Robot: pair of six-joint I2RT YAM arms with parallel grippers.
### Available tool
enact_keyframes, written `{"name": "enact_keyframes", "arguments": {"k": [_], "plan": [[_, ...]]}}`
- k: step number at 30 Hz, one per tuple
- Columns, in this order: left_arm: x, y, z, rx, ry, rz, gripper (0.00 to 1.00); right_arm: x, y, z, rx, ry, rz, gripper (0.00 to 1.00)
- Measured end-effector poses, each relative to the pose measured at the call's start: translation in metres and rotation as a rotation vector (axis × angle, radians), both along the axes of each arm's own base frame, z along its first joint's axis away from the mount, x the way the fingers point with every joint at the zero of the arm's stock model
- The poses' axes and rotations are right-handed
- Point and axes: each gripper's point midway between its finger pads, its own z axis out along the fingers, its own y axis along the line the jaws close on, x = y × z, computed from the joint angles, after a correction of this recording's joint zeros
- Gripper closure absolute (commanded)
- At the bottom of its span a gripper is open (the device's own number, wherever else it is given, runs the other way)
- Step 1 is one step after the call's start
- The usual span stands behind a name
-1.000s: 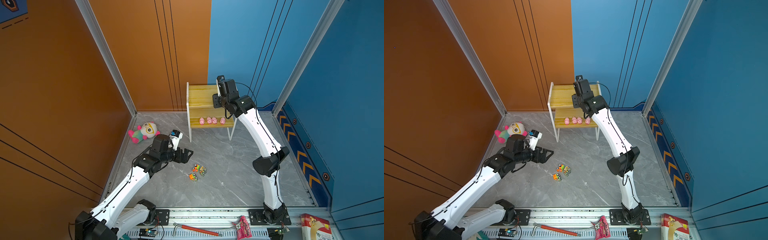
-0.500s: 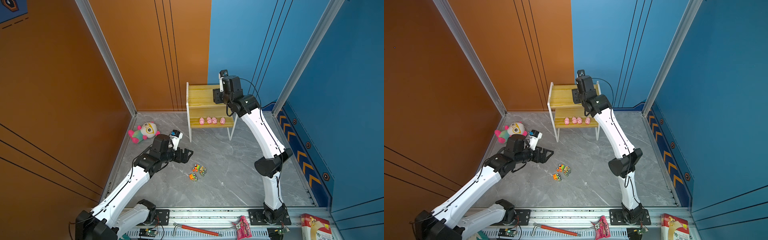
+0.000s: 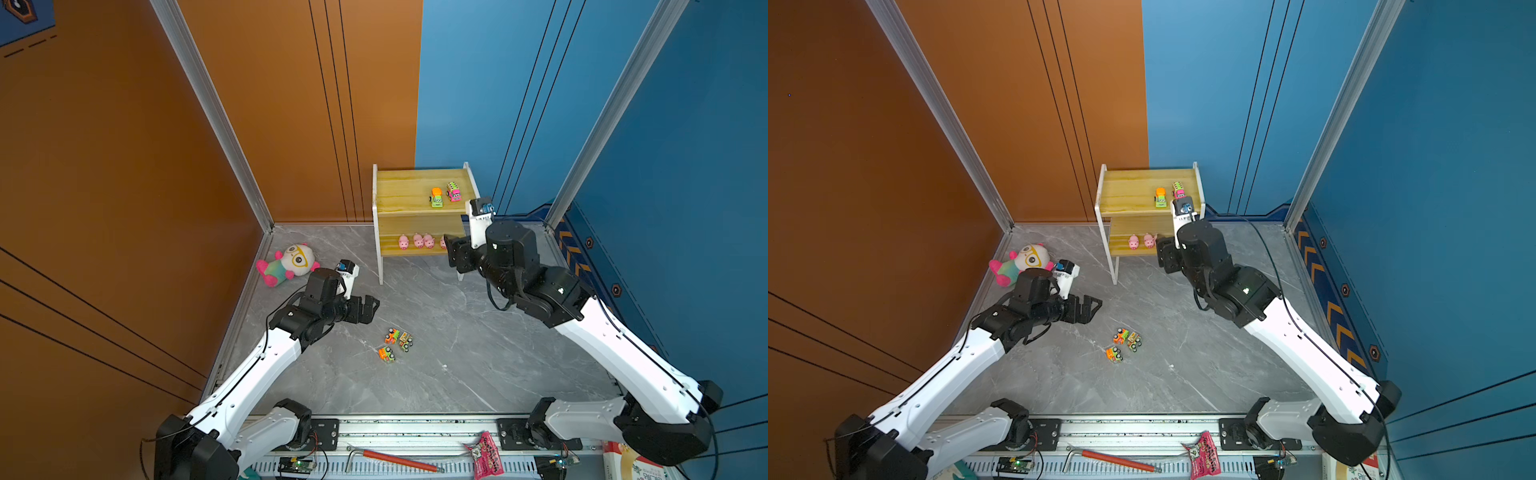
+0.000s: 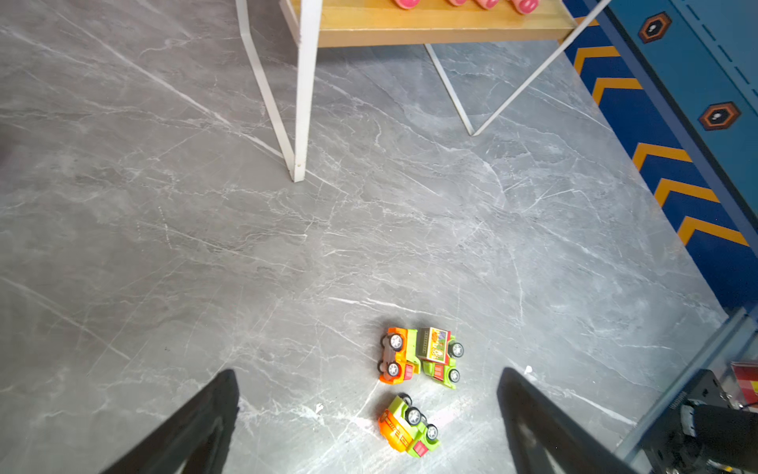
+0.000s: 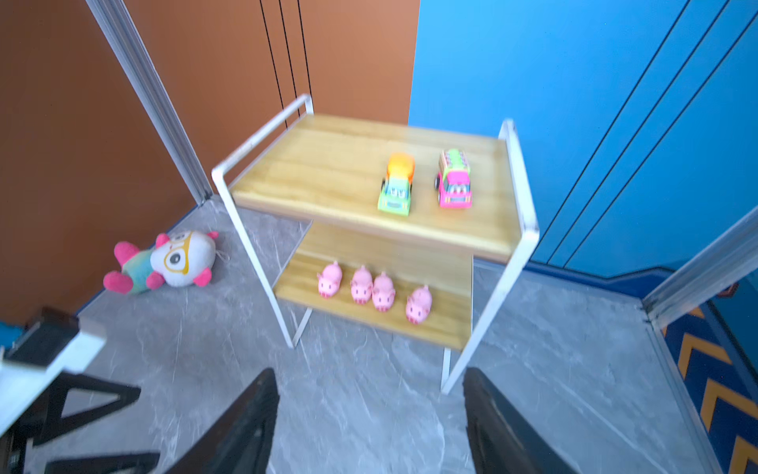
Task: Organize plastic toys on shelves
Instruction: Place the plastic toy on the shelf, then rotate the plastic toy at the center of the table.
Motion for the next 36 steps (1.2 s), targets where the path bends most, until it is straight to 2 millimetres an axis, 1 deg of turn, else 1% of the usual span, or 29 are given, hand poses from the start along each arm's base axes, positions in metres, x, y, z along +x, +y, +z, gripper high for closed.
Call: {"name": "enact_keyframes", "arguments": {"k": [2, 3, 4, 5, 7, 10, 13, 16, 18, 20, 22, 27, 30, 36], "plan": [[0.002, 0.006, -0.004, 0.012, 0.016, 0.021, 0.00, -0.014, 0.001, -0.044, -0.012, 0.079, 0.011, 0.28], [0.003, 0.008, -0.005, 0.014, 0.020, 0.029, 0.00, -0.018, 0.004, -0.062, -0.020, 0.115, 0.021, 0.28], [0.004, 0.010, -0.006, 0.017, 0.023, 0.037, 0.00, -0.023, 0.010, -0.084, -0.036, 0.158, 0.032, 0.28], [0.005, 0.011, -0.006, 0.019, 0.025, 0.043, 0.00, -0.027, 0.015, -0.102, -0.054, 0.194, 0.045, 0.28], [0.006, 0.014, -0.008, 0.024, 0.032, 0.054, 0.00, -0.036, 0.031, -0.142, -0.113, 0.275, 0.090, 0.28], [0.006, 0.018, -0.009, 0.029, 0.037, 0.065, 0.00, -0.045, 0.055, -0.186, -0.194, 0.375, 0.165, 0.27], [0.007, 0.020, -0.009, 0.032, 0.038, 0.074, 0.01, -0.051, 0.072, -0.226, -0.273, 0.469, 0.232, 0.25], [0.008, 0.022, -0.010, 0.033, 0.039, 0.081, 0.00, -0.053, 0.088, -0.256, -0.346, 0.551, 0.297, 0.23], [0.008, 0.022, -0.010, 0.034, 0.040, 0.081, 0.00, -0.053, 0.100, -0.268, -0.386, 0.586, 0.340, 0.20], [0.008, 0.024, -0.010, 0.034, 0.041, 0.085, 0.00, -0.054, 0.110, -0.277, -0.420, 0.610, 0.383, 0.18], [0.009, 0.026, -0.010, 0.034, 0.042, 0.091, 0.00, -0.057, 0.119, -0.283, -0.450, 0.631, 0.429, 0.17], [0.010, 0.029, -0.010, 0.033, 0.042, 0.101, 0.00, -0.060, 0.134, -0.292, -0.542, 0.666, 0.516, 0.17], [0.011, 0.030, -0.010, 0.033, 0.043, 0.105, 0.01, -0.061, 0.136, -0.300, -0.607, 0.687, 0.549, 0.18], [0.012, 0.031, -0.014, 0.032, 0.058, 0.108, 0.01, -0.067, 0.123, -0.320, -0.734, 0.746, 0.589, 0.18]]}}
